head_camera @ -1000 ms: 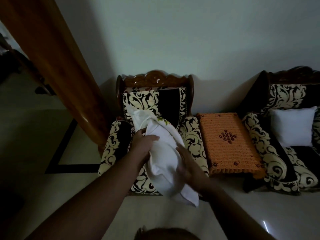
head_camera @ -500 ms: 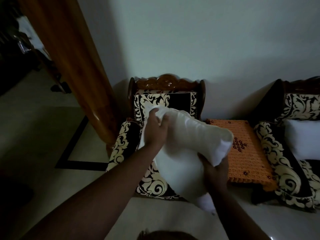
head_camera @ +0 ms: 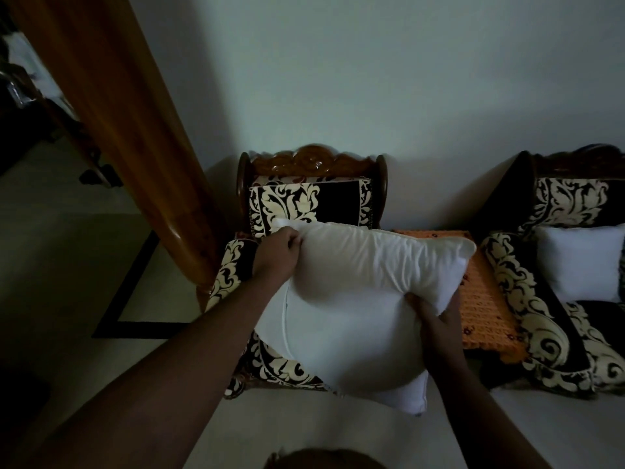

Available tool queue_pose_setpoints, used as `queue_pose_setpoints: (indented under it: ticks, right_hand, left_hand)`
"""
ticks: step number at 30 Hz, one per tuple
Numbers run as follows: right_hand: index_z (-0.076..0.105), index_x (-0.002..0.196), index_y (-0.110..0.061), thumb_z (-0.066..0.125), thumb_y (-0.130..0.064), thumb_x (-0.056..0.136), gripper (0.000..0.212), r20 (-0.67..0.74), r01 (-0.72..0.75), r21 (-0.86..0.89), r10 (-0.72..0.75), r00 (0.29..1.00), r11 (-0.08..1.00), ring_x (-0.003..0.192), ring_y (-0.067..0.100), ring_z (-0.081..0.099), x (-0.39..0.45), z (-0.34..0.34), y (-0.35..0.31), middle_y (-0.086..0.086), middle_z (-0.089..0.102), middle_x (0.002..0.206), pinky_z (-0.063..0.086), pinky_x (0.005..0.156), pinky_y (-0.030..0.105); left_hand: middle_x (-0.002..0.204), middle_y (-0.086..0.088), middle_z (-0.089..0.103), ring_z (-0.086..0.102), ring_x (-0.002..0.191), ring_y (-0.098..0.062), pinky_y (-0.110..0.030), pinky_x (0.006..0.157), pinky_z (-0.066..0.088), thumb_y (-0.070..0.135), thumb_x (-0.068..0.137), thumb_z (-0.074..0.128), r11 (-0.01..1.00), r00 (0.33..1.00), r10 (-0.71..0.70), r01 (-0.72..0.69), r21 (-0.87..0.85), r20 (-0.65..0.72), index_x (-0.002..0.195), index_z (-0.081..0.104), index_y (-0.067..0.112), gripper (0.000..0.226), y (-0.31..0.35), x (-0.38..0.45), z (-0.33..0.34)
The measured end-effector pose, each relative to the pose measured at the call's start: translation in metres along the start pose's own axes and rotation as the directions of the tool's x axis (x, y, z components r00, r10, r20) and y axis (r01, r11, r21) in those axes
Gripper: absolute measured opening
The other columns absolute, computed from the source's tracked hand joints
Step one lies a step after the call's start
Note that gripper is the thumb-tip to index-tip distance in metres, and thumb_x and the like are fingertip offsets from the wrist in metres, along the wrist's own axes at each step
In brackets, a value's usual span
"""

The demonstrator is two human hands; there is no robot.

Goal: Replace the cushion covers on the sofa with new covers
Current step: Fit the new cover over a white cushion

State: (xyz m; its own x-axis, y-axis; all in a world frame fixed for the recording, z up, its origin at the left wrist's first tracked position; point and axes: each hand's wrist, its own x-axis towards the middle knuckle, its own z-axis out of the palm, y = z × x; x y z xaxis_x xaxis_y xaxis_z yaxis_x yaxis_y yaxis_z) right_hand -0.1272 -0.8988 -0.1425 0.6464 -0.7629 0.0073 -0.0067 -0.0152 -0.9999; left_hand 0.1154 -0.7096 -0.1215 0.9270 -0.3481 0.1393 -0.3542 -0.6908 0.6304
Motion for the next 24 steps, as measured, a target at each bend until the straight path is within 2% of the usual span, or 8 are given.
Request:
queue_pose_setpoints:
  ticks: [2,4,11,13,15,19,21,24]
  right_hand:
    - [0.029,0.152,-0.038,0.085,-0.034,0.08,0.091,0.068,-0.034,-0.002,0.034,0.997,0.999,0.116,-0.007,0.053,0.001,0.003,-0.001,-0.026,0.052,0.134,0.043,0.095,0.027]
    - [0.033,0.15,-0.033,0.093,-0.042,0.067,0.102,0.13,-0.04,-0.064,0.048,0.99,0.997,0.122,0.002,0.058,0.004,0.005,0.002,-0.016,0.057,0.138,0.048,0.099,0.031]
    - [0.064,0.123,-0.017,0.091,-0.024,0.072,0.059,0.137,0.054,-0.344,-0.007,0.991,0.937,0.113,0.023,0.066,0.013,0.01,-0.004,-0.003,0.067,0.114,0.048,0.09,0.031]
    - [0.063,0.128,-0.012,0.09,-0.025,0.074,0.062,0.199,0.097,-0.421,-0.012,0.98,0.902,0.116,0.027,0.065,0.015,0.014,-0.008,0.006,0.069,0.12,0.046,0.091,0.029]
    - [0.059,0.136,-0.01,0.087,-0.023,0.079,0.066,0.241,0.13,-0.442,-0.022,0.97,0.888,0.118,0.021,0.061,0.018,0.02,-0.018,0.011,0.066,0.13,0.043,0.094,0.027]
    - [0.06,0.135,-0.011,0.085,-0.024,0.081,0.061,0.278,0.116,-0.355,-0.014,0.961,0.928,0.112,0.011,0.059,0.02,0.025,-0.028,0.007,0.065,0.129,0.041,0.079,0.001]
    - [0.061,0.135,-0.016,0.085,-0.037,0.074,0.069,0.275,0.078,-0.265,-0.003,0.962,0.961,0.112,0.008,0.064,0.016,0.02,-0.031,-0.001,0.067,0.127,0.046,0.083,0.003]
    - [0.062,0.131,-0.024,0.092,-0.029,0.068,0.07,0.235,-0.041,-0.077,0.059,0.97,0.996,0.109,0.008,0.069,0.007,0.009,-0.035,-0.006,0.073,0.118,0.056,0.093,0.03]
  left_hand:
    - [0.117,-0.008,0.071,0.064,0.107,-0.025,-0.026,0.083,0.041,0.025,0.105,0.051,0.983,0.999,-0.048,0.047,-0.179,-0.001,0.123,0.067,0.011,0.028,0.006,-0.004,0.003]
    - [0.118,-0.005,0.067,0.06,0.112,-0.023,-0.026,0.089,0.039,0.022,0.106,0.05,0.913,0.992,-0.119,0.125,-0.389,0.04,0.124,0.067,0.01,0.028,0.014,-0.008,0.004]
    - [0.093,0.008,0.062,0.058,0.09,-0.011,-0.022,0.08,0.043,0.019,0.104,0.05,0.69,0.977,-0.214,0.146,-0.709,-0.007,0.09,0.062,0.026,0.02,0.029,0.001,-0.02]
    - [0.092,0.01,0.06,0.056,0.086,-0.005,-0.022,0.075,0.043,0.018,0.107,0.046,0.8,0.992,-0.092,0.02,-0.599,-0.091,0.097,0.061,0.019,0.017,0.032,-0.004,-0.021]
    - [0.091,0.007,0.061,0.057,0.081,-0.007,-0.026,0.071,0.044,0.023,0.107,0.044,0.909,0.966,0.228,-0.257,-0.327,-0.125,0.105,0.06,0.015,0.019,0.039,-0.019,-0.016]
    - [0.101,-0.004,0.068,0.062,0.089,-0.019,-0.032,0.074,0.048,0.028,0.106,0.041,0.832,0.835,0.548,-0.55,-0.067,-0.05,0.112,0.061,0.012,0.027,0.05,-0.028,-0.013]
    - [0.101,-0.003,0.066,0.062,0.09,-0.022,-0.034,0.074,0.048,0.026,0.106,0.043,0.893,0.894,0.447,-0.448,-0.04,-0.041,0.113,0.061,0.012,0.024,0.042,-0.014,-0.024]
    - [0.096,-0.004,0.065,0.06,0.089,-0.024,-0.037,0.079,0.049,0.029,0.104,0.044,0.961,0.992,0.063,-0.089,-0.261,-0.106,0.1,0.062,0.012,0.025,0.016,0.007,-0.041]
